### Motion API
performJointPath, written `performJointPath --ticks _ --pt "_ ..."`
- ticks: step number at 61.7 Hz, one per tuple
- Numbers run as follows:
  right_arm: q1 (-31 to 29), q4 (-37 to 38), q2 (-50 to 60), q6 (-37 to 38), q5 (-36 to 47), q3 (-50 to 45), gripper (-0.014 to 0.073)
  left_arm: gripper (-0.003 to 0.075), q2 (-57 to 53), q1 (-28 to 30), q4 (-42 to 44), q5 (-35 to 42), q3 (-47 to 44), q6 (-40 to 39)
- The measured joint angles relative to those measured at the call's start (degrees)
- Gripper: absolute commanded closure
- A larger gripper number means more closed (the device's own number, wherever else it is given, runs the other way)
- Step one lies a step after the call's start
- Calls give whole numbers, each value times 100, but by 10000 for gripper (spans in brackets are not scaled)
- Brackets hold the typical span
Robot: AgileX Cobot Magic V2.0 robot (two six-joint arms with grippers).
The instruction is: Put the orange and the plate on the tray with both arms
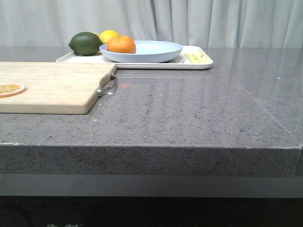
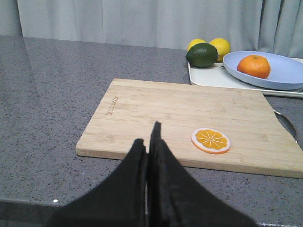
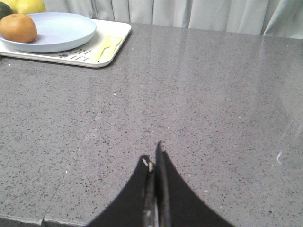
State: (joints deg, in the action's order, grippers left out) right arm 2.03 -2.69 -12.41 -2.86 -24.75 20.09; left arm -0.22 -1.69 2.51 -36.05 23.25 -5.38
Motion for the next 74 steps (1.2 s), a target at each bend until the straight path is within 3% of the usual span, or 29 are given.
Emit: performJointPath --ticks 61,74 --pt "0 -22 5 -10 0 -4 654 738 0 0 0 0 0 0" --pt "0 -22 5 -10 0 -4 654 738 0 14 -44 985 -533 0"
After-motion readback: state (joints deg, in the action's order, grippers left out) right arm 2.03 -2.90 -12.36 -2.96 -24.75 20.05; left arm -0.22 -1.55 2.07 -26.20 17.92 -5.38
